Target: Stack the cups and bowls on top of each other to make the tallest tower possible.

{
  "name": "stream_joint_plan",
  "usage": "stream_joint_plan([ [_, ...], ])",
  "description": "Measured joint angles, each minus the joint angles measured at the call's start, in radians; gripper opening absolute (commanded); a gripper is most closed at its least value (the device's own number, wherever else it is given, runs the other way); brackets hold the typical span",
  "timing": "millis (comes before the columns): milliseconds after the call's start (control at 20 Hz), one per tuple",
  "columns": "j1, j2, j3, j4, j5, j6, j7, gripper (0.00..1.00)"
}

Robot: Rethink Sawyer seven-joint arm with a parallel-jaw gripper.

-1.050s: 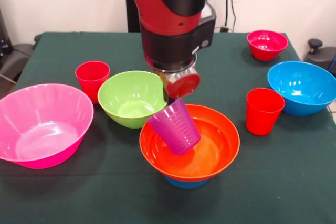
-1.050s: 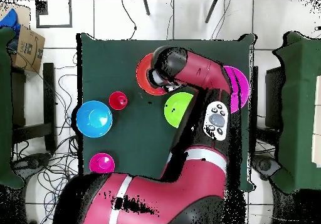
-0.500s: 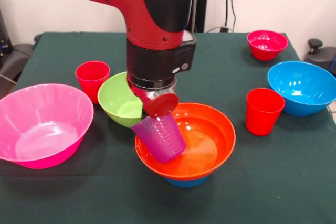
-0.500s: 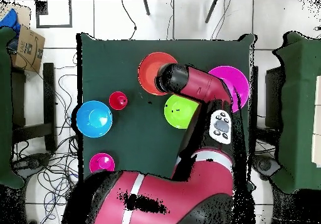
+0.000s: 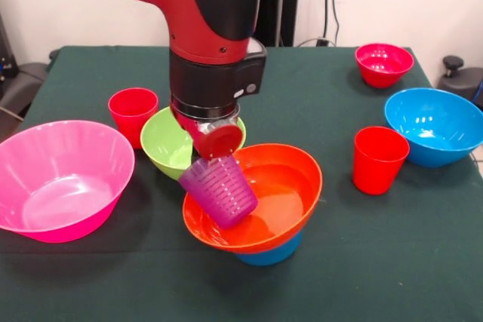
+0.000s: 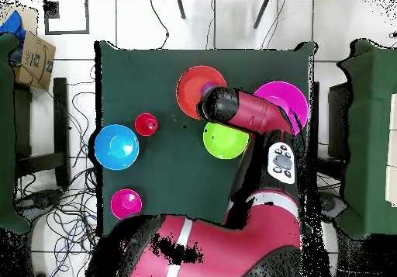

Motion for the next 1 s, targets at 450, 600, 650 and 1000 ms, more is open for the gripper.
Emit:
stream_joint_plan([
  [450, -0.061, -0.044, 0.094, 0.064, 0.000, 0.006, 0.000, 0.00],
  [600, -0.074, -0.060, 0.124, 0.069, 0.000, 0.031, 0.000, 0.00],
  [650, -0.075, -0.063, 0.131, 0.069, 0.001, 0.038, 0.000, 0.00],
  [1000, -0.074, -0.088, 0.181, 0.067, 0.014, 0.119, 0.000, 0.00],
])
